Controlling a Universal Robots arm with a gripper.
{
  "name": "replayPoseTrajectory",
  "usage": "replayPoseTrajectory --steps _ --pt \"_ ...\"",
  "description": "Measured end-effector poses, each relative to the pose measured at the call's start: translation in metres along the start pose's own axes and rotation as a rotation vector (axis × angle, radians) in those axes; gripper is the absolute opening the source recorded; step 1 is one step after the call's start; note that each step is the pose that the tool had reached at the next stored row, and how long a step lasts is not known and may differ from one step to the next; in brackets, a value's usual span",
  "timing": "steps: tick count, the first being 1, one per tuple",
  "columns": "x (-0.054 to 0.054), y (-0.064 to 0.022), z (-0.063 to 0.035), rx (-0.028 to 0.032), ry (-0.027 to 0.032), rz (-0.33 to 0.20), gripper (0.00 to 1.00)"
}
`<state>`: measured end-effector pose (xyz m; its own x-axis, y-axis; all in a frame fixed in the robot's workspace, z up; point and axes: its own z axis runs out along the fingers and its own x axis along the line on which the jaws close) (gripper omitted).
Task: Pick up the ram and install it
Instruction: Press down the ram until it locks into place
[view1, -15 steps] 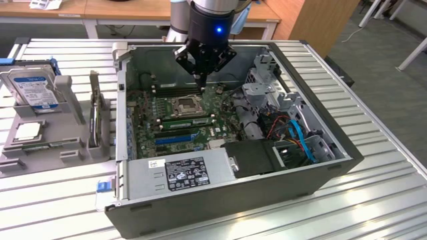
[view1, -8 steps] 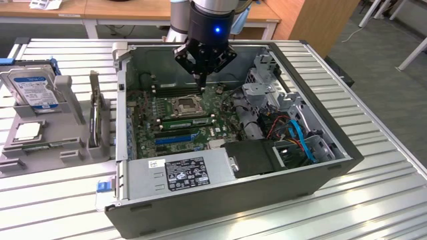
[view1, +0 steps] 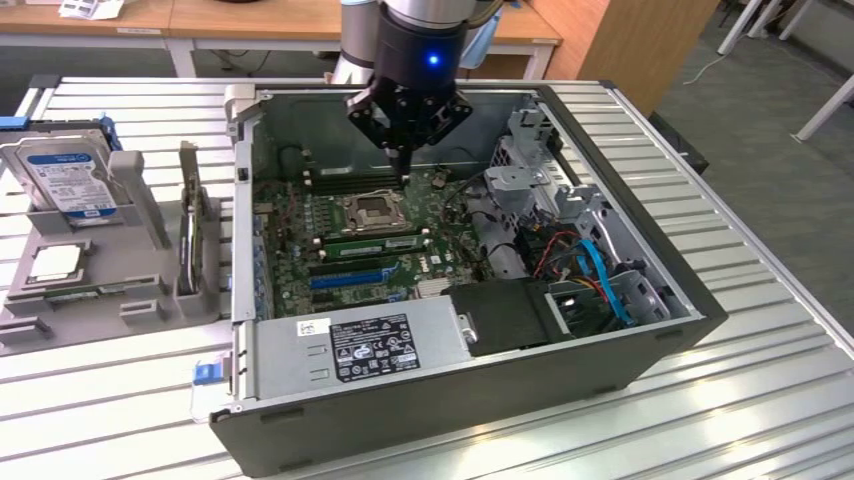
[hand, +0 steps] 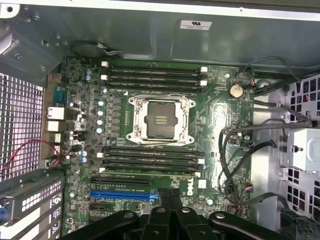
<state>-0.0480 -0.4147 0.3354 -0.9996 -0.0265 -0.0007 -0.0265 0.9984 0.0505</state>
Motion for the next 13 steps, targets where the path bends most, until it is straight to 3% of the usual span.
replayPoseTrajectory --steps 13 --pt "0.0068 0.0002 0.0000 0.0000 0.0008 0.000 0.10"
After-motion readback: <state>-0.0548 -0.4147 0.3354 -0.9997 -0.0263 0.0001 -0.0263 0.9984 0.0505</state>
